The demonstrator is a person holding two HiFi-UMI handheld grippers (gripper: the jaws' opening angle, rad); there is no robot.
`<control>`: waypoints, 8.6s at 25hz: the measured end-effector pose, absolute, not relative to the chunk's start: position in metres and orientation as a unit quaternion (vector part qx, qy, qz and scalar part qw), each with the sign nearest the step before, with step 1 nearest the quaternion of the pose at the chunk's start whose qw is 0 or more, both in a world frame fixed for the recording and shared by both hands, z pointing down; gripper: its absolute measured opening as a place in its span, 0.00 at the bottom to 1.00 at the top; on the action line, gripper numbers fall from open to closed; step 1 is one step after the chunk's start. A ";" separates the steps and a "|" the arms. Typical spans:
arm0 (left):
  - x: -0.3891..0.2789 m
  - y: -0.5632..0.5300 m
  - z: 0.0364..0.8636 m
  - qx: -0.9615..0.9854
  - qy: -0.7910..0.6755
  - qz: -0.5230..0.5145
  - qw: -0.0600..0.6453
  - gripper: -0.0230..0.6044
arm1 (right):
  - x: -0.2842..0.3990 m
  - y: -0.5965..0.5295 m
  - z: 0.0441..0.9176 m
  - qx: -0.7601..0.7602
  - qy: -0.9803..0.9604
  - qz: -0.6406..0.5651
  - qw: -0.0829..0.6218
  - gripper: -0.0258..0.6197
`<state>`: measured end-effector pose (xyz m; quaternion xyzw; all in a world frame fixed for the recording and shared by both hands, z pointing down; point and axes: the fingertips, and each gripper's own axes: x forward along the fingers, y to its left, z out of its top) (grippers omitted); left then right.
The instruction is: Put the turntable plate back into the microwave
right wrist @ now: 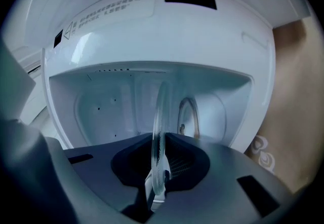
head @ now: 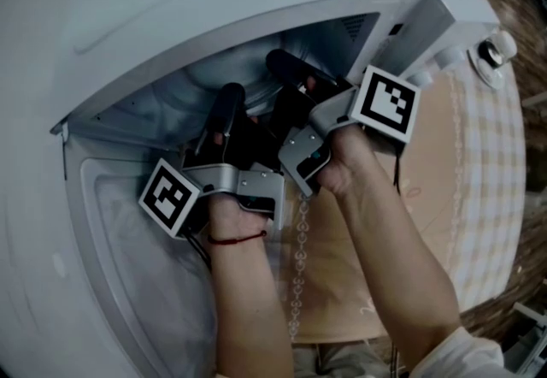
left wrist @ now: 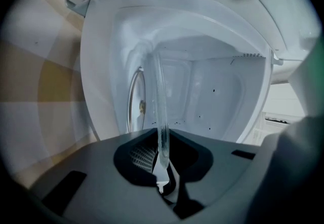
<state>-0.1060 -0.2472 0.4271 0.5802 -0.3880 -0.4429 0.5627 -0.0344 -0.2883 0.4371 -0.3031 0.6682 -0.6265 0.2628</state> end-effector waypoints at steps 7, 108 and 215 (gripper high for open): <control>-0.107 -0.253 0.427 0.571 -0.387 -0.440 0.575 0.10 | -0.036 -0.293 0.437 -0.317 0.655 -0.636 0.257 0.12; -0.101 -0.229 0.453 0.516 -0.439 -0.399 0.617 0.08 | -0.056 -0.217 0.453 -0.147 0.768 0.431 -0.451 0.20; -0.002 -0.120 0.309 0.876 -0.453 -0.092 0.138 0.04 | 0.017 -0.130 0.289 -0.359 0.930 -0.067 0.027 0.19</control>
